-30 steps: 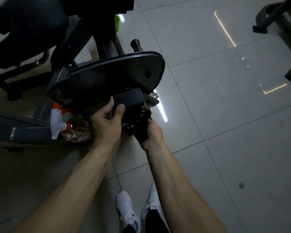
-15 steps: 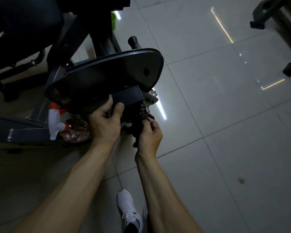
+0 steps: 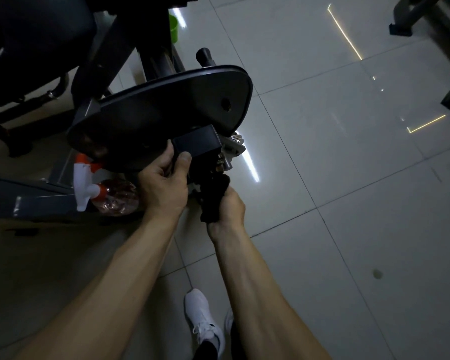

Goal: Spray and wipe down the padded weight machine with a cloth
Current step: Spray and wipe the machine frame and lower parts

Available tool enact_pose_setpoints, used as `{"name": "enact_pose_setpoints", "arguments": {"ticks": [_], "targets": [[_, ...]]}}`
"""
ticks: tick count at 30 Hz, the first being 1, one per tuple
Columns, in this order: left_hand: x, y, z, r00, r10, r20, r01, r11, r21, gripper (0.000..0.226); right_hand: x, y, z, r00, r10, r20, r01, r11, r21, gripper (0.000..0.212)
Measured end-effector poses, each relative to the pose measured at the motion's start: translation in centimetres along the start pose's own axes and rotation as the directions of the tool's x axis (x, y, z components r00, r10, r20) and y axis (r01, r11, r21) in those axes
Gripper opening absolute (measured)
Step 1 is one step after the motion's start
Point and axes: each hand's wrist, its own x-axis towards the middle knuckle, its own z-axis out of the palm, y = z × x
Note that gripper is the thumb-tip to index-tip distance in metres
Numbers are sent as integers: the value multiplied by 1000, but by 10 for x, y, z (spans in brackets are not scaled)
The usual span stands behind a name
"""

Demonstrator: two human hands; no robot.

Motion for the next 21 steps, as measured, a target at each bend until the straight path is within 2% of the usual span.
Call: {"name": "enact_pose_setpoints", "arguments": {"ticks": [1, 2, 3, 6, 7, 9, 11, 14, 16, 18, 21], "targets": [[0, -1, 0, 1000, 0, 3, 0, 1000, -1, 46, 1, -6, 0, 989, 144, 40, -147, 987, 72, 25], [0, 0, 0, 1000, -4, 6, 4, 1000, -5, 46, 1, -12, -1, 978, 202, 56, -207, 974, 96, 27], [-1, 0, 0, 1000, -9, 4, 9, 1000, -5, 46, 0, -17, -2, 982, 185, 44, -188, 980, 68, 28], [0, -2, 1, 1000, -19, -2, 19, 1000, 1, 46, -7, -10, 0, 988, -142, -68, 138, 989, -57, 19], [0, -3, 1, 1000, -24, 3, 24, 1000, -2, 46, -6, -2, 3, 984, -164, -70, 162, 986, -26, 19], [0, -2, -1, 1000, -26, 13, 26, 1000, -16, 47, -5, 7, 10, 999, 8, -31, -3, 986, 166, 28], [-1, 1, -1, 1000, -8, 13, 8, 1000, -23, 47, -4, 6, 14, 972, 210, 105, -232, 930, 285, 32], [-4, 3, 3, 999, -39, 3, 39, 999, -27, 46, -9, 3, 13, 899, 371, 235, -433, 836, 336, 28], [-5, 4, 2, 998, -61, 0, 61, 997, -39, 47, -18, 4, 17, 876, 404, 263, -477, 810, 341, 30], [-4, 5, 1, 999, -53, 3, 53, 998, -25, 46, -23, 2, 20, 920, 327, 218, -387, 847, 363, 26], [-2, 5, -2, 1000, -14, 21, 14, 1000, 4, 46, -15, -1, 14, 999, 27, 21, -32, 961, 275, 24]]}}
